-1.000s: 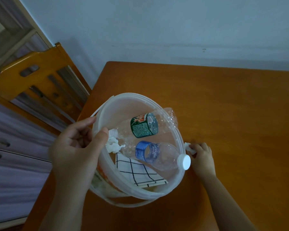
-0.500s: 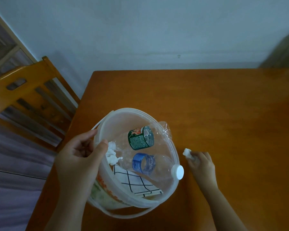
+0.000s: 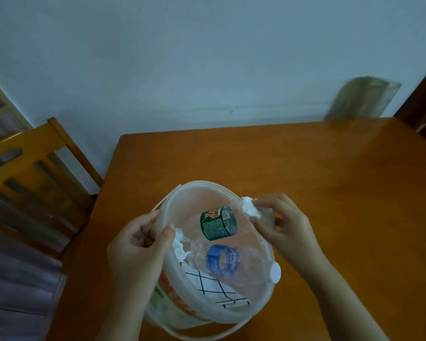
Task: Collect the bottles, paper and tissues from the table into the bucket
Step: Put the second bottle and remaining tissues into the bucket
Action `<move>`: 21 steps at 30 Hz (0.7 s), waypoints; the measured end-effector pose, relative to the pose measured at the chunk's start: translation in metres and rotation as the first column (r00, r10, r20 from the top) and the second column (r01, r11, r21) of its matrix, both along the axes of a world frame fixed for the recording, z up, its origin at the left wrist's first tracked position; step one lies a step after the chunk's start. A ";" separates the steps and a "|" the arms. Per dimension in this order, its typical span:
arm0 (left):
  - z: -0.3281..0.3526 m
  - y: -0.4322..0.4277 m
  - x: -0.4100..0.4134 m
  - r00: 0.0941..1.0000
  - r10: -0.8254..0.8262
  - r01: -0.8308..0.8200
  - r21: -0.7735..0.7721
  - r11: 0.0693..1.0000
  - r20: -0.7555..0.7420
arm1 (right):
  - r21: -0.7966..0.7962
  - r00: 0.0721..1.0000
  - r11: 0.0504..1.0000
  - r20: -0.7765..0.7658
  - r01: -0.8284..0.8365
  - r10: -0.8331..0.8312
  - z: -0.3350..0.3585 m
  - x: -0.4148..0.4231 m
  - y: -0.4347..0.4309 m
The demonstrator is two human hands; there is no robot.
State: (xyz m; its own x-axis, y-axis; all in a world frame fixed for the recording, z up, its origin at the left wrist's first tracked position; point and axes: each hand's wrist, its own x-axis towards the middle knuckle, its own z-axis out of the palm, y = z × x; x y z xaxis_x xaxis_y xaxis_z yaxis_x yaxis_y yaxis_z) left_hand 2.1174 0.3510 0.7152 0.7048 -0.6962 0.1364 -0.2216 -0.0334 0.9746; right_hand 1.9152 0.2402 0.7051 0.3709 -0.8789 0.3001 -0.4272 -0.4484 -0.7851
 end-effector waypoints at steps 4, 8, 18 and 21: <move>0.001 0.006 -0.004 0.997 -0.067 0.065 -0.057 0.996 -0.037 | 0.006 0.993 0.995 -0.060 -0.097 0.097 0.011 0.011 0.020; -0.005 0.011 -0.006 0.991 -0.104 0.097 -0.081 0.992 -0.082 | 0.027 0.972 0.987 -0.171 -0.158 0.160 0.016 0.012 0.039; -0.009 0.024 -0.022 0.966 -0.213 0.199 -0.104 0.975 -0.146 | -0.059 0.968 0.998 -0.246 0.036 -0.050 0.027 -0.047 0.082; -0.006 0.027 -0.035 0.959 -0.225 0.208 -0.112 0.972 -0.174 | -0.115 0.952 0.982 -0.252 0.150 -0.175 0.029 -0.078 0.094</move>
